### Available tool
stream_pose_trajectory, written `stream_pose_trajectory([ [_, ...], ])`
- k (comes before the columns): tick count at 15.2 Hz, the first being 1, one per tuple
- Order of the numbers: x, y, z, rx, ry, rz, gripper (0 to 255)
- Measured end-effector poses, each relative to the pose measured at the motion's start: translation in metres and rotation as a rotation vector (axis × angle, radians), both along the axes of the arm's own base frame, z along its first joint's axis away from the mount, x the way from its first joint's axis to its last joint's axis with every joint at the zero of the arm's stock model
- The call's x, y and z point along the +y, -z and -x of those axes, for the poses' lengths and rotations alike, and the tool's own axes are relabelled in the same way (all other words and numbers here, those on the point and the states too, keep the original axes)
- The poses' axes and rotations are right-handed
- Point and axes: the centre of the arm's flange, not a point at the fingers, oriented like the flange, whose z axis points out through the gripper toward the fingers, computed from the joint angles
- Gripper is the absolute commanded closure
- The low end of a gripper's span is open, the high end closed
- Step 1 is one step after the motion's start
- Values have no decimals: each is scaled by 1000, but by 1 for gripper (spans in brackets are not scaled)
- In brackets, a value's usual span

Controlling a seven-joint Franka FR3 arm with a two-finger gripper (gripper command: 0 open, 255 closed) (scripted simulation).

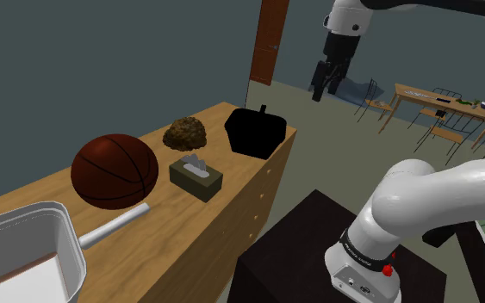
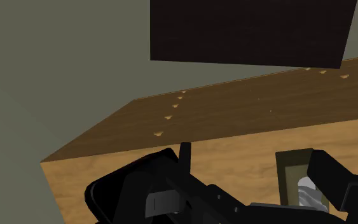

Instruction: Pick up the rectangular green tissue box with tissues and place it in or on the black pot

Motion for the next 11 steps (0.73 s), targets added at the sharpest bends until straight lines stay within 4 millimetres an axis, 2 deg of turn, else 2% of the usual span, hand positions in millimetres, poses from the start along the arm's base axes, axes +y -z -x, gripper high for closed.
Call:
stream_pose_trajectory([
  [1,0,0,0,0,0,0,0],
  [3,12,8,-13,10,0,15,0],
  [7,52,26,-48,40,1,63,0],
  [11,94,54,-84,71,2,113,0],
])
